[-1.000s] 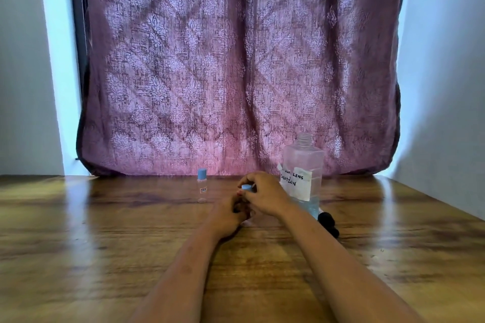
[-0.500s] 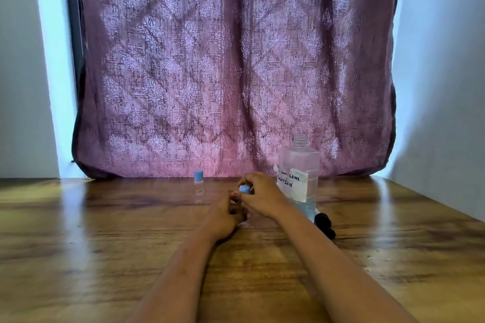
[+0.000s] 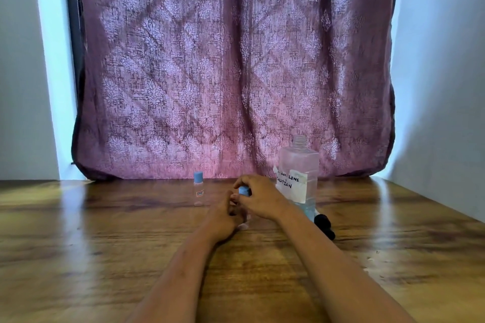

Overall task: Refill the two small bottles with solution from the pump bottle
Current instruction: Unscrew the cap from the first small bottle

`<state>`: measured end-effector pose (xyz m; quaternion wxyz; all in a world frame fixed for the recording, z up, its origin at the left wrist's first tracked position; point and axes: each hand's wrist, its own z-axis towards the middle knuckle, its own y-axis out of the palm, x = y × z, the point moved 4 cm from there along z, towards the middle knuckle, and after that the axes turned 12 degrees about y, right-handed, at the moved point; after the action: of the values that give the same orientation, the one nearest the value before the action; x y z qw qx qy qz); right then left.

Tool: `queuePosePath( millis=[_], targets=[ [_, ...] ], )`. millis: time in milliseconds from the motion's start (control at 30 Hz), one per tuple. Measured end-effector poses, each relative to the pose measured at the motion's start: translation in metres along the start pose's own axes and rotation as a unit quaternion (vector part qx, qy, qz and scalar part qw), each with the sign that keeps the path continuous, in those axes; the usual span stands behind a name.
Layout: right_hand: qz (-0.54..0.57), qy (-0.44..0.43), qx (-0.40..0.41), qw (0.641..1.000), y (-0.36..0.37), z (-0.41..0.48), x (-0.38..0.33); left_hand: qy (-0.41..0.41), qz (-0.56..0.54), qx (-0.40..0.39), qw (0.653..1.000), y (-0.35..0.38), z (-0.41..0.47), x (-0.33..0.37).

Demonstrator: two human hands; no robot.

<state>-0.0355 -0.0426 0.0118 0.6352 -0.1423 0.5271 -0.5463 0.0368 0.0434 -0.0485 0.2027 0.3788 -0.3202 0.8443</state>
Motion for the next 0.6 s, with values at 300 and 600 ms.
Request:
queuePosePath(
  millis=[300, 600],
  targets=[
    [0.022, -0.036, 0.022, 0.999, -0.0036, -0.0015, -0.0007, -0.011, -0.011, -0.003, 1.000, 0.0011, -0.0006, 0.0015],
    [0.048, -0.030, -0.039, 0.998, 0.0005, -0.0014, -0.0054, -0.013, -0.012, -0.008, 1.000, 0.0006, -0.0002, -0.0007]
  ],
)
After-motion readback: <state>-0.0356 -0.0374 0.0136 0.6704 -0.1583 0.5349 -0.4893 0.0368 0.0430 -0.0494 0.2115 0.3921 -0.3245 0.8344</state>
